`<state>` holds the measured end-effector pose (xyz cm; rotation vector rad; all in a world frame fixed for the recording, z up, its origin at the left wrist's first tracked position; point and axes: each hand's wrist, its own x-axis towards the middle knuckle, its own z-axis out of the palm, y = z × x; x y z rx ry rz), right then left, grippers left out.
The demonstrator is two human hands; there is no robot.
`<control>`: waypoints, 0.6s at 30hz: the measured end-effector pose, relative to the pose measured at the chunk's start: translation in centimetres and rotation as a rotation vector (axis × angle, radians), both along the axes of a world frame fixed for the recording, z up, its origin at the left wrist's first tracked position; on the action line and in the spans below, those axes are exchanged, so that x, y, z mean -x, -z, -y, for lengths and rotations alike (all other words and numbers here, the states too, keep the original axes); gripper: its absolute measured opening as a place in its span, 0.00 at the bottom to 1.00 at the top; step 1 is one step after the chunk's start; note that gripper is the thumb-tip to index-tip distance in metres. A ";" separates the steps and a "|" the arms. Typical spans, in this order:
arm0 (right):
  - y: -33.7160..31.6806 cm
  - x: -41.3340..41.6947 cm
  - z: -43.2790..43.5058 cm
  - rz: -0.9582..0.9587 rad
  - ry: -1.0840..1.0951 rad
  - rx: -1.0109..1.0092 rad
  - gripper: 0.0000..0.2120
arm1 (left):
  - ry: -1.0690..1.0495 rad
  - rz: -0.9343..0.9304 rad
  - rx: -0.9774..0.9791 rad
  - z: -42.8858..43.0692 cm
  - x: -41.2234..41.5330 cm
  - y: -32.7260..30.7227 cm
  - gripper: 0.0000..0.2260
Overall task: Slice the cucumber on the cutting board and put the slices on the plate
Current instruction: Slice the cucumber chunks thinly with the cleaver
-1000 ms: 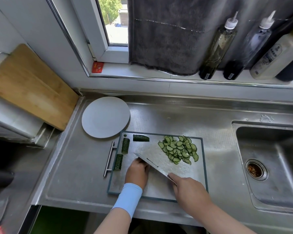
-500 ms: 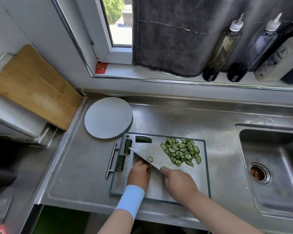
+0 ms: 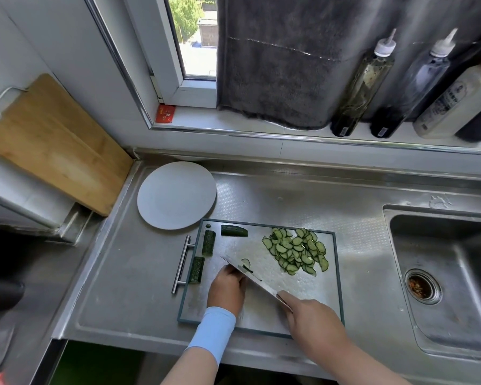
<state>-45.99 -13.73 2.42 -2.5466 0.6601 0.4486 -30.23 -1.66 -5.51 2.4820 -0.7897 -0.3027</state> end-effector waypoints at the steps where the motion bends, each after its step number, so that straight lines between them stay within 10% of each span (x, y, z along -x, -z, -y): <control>1: -0.1 0.1 0.1 -0.004 0.006 -0.002 0.14 | -0.006 -0.004 -0.002 0.0 0.0 -0.1 0.07; 18: 2.1 -4.0 0.1 -0.014 0.000 -0.046 0.10 | 0.000 -0.028 0.044 -0.1 -0.1 0.7 0.08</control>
